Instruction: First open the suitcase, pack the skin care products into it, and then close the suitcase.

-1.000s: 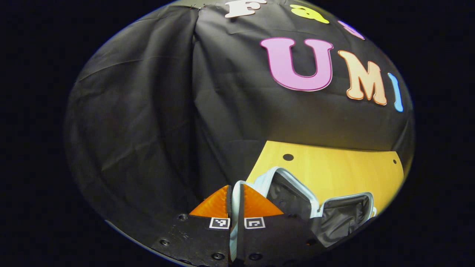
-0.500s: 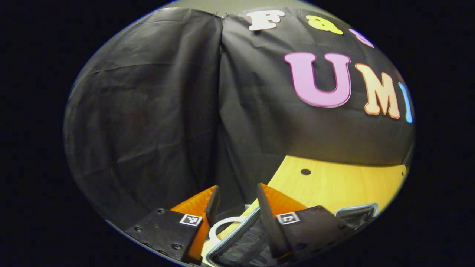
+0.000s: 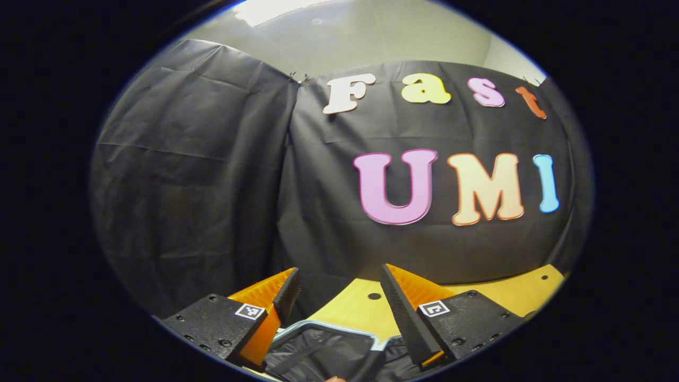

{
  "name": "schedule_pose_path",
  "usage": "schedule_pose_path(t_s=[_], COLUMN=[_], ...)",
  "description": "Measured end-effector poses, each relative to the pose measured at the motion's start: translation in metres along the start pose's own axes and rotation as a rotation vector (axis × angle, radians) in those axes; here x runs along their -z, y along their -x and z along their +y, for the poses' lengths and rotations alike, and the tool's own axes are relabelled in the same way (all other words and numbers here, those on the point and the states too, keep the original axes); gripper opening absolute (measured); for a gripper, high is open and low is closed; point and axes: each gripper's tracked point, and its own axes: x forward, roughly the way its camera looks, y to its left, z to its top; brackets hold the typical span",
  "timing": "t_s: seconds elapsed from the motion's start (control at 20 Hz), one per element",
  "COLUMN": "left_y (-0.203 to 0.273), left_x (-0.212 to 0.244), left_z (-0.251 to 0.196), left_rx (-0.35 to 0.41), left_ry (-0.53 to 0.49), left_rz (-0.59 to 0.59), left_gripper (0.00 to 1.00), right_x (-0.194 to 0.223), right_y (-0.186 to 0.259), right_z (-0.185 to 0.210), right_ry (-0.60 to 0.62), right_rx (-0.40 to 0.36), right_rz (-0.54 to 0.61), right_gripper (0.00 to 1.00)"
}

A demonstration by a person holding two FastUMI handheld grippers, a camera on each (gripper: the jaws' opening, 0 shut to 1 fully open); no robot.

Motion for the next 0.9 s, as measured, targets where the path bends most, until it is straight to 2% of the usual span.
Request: schedule_pose_path(t_s=[0.05,0.15,0.2,0.25,0.35,0.45,0.5,0.55,0.75,0.85,0.9], left_y=[0.007,0.021,0.029,0.035,0.047,0.059,0.064,0.071,0.091,0.104,0.11], left_x=[-0.004,-0.015,-0.019,-0.023,-0.025,-0.025,-0.024,-0.022,-0.003,0.009,0.015], left_z=[-0.019,-0.054,-0.069,-0.083,-0.108,-0.132,-0.143,-0.155,-0.204,-0.224,-0.235], left_rx=[0.024,0.07,0.091,0.115,0.143,0.174,0.187,0.205,0.274,0.3,0.318], left_ry=[0.01,0.017,0.013,0.006,-0.002,0.011,0.021,0.036,0.041,0.046,0.053], left_rz=[-0.006,-0.033,-0.046,-0.051,-0.047,-0.039,-0.034,-0.027,0.012,0.032,0.045], left_gripper=[0.89,0.93,0.89,0.93,0.89,0.95,0.92,0.96,0.94,0.9,0.92], right_x=[0.0,0.001,0.002,0.003,0.004,0.006,0.008,0.008,0.02,0.026,0.028], right_y=[0.003,0.008,0.009,0.012,0.015,0.019,0.021,0.023,0.037,0.044,0.048], right_z=[-0.005,-0.013,-0.017,-0.022,-0.034,-0.046,-0.054,-0.063,-0.088,-0.097,-0.102], right_ry=[-0.006,-0.015,-0.018,-0.018,-0.027,-0.042,-0.043,-0.041,-0.032,-0.028,-0.024], right_rx=[-0.002,-0.012,-0.018,-0.021,-0.017,-0.008,0.001,0.01,0.017,0.01,0.007], right_rz=[0.0,0.001,0.003,0.003,-0.001,0.001,0.001,-0.003,0.019,0.035,0.039], right_gripper=[0.98,1.0,1.0,1.0,0.98,0.98,0.98,0.98,0.98,0.98,0.98])
